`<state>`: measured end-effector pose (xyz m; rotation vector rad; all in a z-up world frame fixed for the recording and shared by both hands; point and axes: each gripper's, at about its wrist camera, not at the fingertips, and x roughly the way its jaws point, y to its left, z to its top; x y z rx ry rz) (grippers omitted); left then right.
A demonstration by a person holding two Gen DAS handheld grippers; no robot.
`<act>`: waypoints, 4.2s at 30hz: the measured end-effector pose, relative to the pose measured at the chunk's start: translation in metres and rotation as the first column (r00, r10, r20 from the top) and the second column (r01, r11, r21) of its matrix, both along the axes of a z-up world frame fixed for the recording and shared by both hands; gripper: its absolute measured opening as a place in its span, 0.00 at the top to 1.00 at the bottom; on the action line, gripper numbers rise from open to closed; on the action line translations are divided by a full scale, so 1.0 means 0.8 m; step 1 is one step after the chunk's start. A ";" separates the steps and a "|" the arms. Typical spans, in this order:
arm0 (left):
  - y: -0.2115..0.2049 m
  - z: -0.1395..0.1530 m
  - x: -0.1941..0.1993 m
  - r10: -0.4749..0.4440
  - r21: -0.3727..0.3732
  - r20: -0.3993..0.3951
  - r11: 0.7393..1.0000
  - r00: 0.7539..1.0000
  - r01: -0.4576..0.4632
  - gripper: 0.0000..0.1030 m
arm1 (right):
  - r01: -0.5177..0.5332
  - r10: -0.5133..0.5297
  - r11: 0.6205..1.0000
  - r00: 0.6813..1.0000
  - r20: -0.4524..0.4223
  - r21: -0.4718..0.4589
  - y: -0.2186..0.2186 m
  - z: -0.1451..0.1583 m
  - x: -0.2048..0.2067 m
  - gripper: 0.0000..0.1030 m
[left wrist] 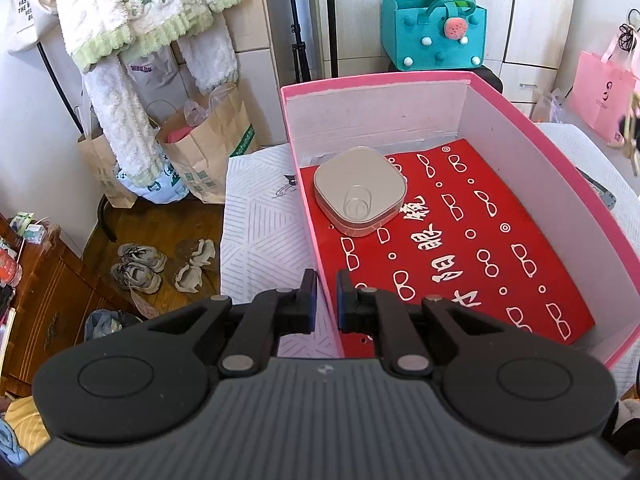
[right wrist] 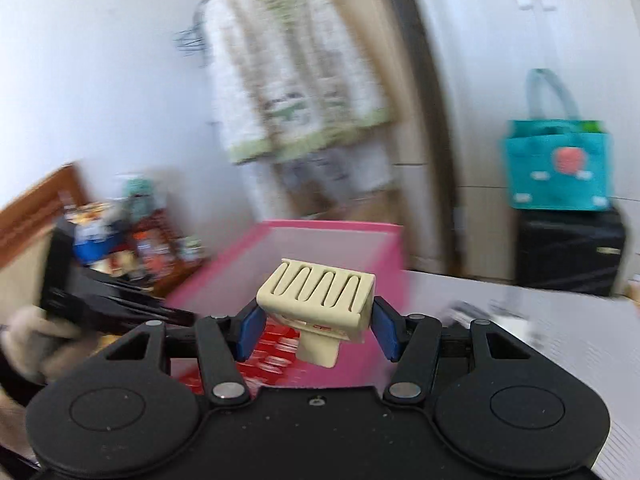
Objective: Organize rigid objects
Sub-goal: 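Grasp the cream plastic holder with the right gripper, then lower the cream holder into the box beside the case and release, then grasp the grey power bank with the right gripper, then carry the grey power bank into the box and release it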
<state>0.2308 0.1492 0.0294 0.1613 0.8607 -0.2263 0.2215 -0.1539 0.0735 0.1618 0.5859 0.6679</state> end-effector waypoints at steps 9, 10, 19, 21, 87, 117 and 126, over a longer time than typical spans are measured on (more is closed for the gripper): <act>-0.004 0.001 -0.004 0.036 0.000 0.006 0.999 0.999 -0.036 0.92 | -0.197 0.178 0.926 0.980 -0.088 -0.322 0.112 -0.027 0.104 0.39; -0.004 0.001 -0.004 0.037 0.000 0.006 0.999 0.999 -0.037 0.92 | -0.214 0.177 0.913 0.975 -0.135 -0.348 0.119 -0.036 0.120 0.40; -0.004 0.001 -0.004 0.043 -0.001 0.003 0.999 0.999 -0.043 0.92 | -0.231 0.117 0.803 0.965 -0.234 -0.550 0.161 -0.066 0.188 0.39; -0.004 0.001 -0.004 0.040 -0.001 0.002 0.999 0.999 -0.040 0.92 | -0.234 0.124 0.785 0.966 -0.225 -0.573 0.165 -0.069 0.191 0.39; 0.000 -0.002 0.003 0.051 -0.028 -0.017 0.998 0.999 -0.052 0.92 | 0.153 -0.281 0.911 0.910 -0.305 -0.383 -0.115 -0.120 0.102 0.36; -0.004 -0.001 -0.006 0.109 -0.043 0.005 0.993 0.994 -0.108 0.92 | -0.538 0.413 0.778 0.827 -0.381 -0.326 0.192 -0.057 0.115 0.36; -0.003 0.001 -0.007 0.098 -0.044 0.008 0.994 0.995 -0.098 0.92 | -0.342 0.270 0.791 0.939 -0.211 -0.508 0.182 -0.057 0.148 0.36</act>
